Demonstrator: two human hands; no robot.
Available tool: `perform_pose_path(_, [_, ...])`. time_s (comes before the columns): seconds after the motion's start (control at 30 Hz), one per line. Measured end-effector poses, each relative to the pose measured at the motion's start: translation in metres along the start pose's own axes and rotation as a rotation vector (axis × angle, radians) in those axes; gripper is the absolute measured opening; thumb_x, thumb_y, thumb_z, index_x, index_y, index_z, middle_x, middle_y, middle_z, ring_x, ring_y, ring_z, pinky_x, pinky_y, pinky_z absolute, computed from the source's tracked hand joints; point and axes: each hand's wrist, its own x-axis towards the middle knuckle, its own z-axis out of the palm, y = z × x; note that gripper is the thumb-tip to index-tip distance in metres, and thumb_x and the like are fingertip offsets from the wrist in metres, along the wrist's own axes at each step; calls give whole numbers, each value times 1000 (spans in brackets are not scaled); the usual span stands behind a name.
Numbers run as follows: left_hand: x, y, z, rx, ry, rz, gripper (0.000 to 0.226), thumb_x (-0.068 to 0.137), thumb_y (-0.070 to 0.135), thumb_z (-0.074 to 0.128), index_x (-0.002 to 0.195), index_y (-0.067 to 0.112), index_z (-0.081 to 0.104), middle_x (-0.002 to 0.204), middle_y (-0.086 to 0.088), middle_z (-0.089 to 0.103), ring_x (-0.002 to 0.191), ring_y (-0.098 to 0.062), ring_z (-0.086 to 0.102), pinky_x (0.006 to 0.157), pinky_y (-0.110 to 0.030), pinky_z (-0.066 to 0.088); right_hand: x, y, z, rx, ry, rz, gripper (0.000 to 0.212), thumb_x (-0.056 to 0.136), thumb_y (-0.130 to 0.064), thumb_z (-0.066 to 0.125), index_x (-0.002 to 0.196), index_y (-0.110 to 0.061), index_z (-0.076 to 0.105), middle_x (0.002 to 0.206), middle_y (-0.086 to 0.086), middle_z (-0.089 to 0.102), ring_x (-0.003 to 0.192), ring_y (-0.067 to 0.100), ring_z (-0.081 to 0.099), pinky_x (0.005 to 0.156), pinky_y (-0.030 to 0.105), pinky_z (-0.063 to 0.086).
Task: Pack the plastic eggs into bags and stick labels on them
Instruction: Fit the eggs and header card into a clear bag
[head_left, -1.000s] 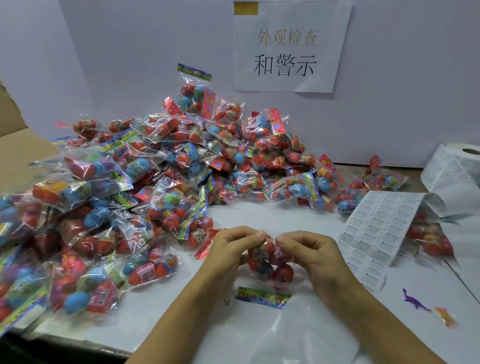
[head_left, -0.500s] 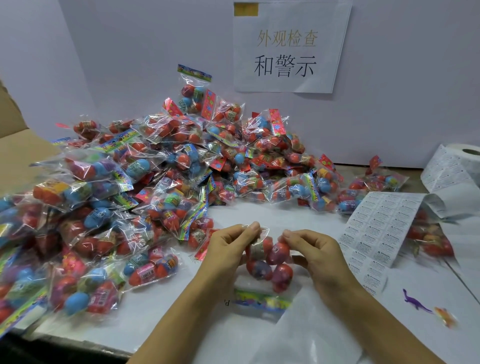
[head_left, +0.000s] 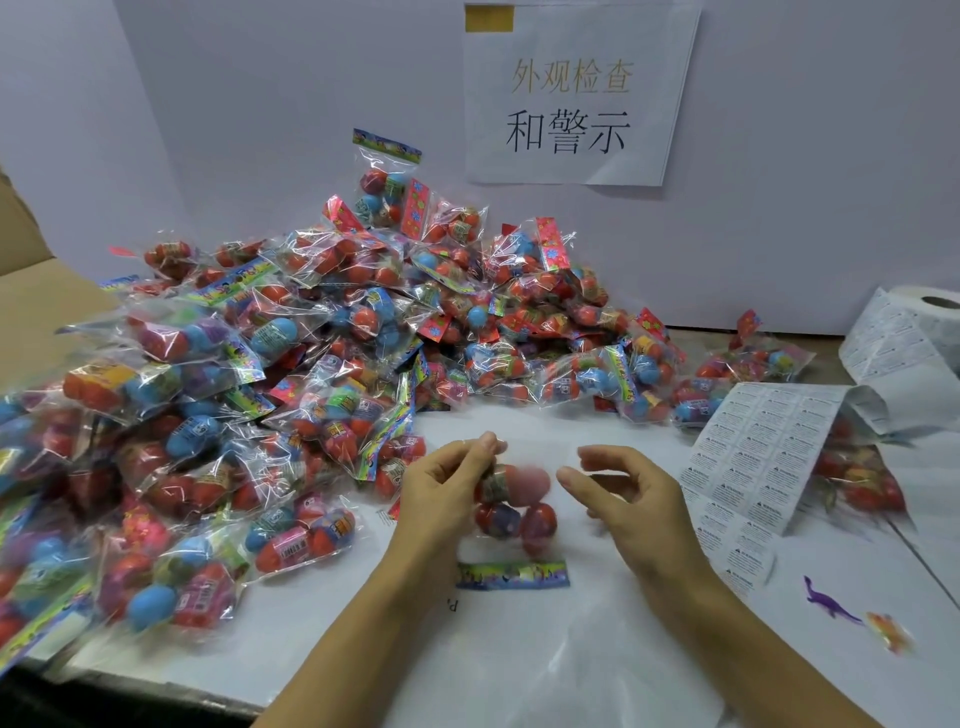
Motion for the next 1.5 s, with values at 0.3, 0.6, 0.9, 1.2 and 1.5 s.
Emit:
perform_pose_path(0.3, [-2,6,0,-84,-193,63,42,89,47,58,94,14,83,94,-14,77,91,-24,72,79,-34,58,-8,3,7,-77,-252,-180,45,73,-51,83,112,-30,74,108,-14,72,98,6,70,78,21,57])
perform_pose_path(0.6, [4,-6,-3,95,3,175,35,73,36,77,108,32,75,100,2,74,90,-11,68,75,-26,54,-6,-11,1,438,-341,191,34,85,-31,67,114,-15,76,116,21,72,111,38,69,90,48,59])
perform_pose_path(0.9, [-1,5,0,-53,-213,-76,30,81,40,73,85,12,83,85,-6,76,82,-14,71,68,-24,56,-6,-7,3,294,-411,201,46,93,-53,49,117,-24,75,116,13,74,115,26,68,98,50,55])
perform_pose_path(1.2, [-9,9,4,55,-222,-8,35,93,44,62,92,17,83,89,-12,78,84,-20,76,67,-24,57,-4,-8,2,148,-187,34,34,79,-47,73,96,-18,81,93,11,77,89,33,75,81,54,62])
perform_pose_path(1.5, [-7,9,4,51,-175,-77,50,92,57,54,88,16,82,92,-12,78,87,-22,76,70,-25,58,-6,-10,4,126,-164,16,36,79,-51,69,87,-18,82,85,11,76,79,29,74,70,39,61])
